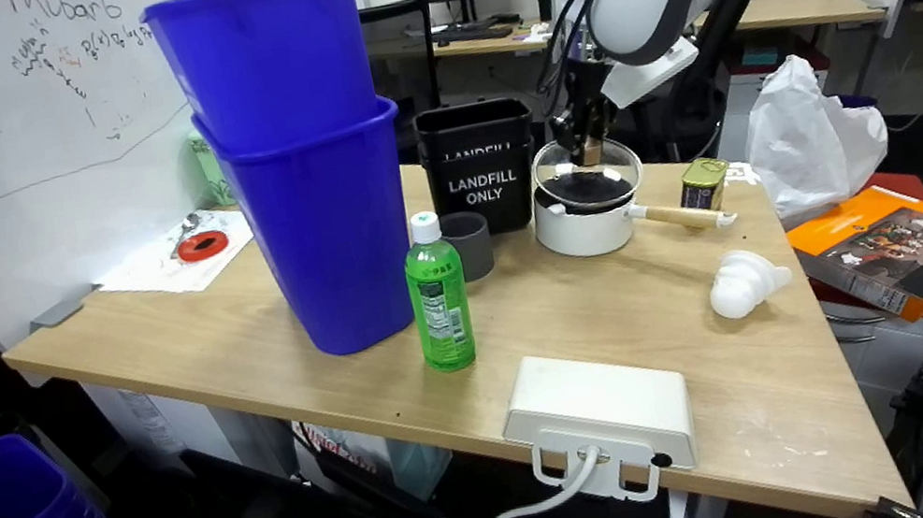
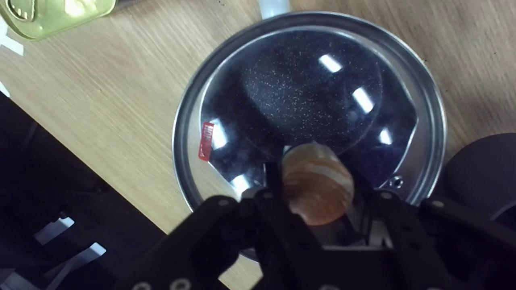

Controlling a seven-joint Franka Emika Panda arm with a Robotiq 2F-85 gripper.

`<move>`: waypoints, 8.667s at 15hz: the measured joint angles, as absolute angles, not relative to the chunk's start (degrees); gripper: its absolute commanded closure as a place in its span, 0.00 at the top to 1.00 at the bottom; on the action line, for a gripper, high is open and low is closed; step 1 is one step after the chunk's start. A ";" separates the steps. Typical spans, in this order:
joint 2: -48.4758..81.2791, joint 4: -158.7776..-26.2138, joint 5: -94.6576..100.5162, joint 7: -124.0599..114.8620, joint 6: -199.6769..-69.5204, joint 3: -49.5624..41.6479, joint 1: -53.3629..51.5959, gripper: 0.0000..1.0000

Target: Place the lid on the white pot

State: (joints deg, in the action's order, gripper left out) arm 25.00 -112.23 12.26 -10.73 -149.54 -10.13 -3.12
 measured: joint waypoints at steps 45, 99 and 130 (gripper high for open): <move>36.85 -94.23 -2.02 -11.34 -133.56 -6.10 3.37 0.16; 33.51 -101.57 0.53 -14.11 -143.75 -7.10 1.14 0.16; 34.49 -102.47 1.44 -15.41 -147.56 -7.82 0.05 1.00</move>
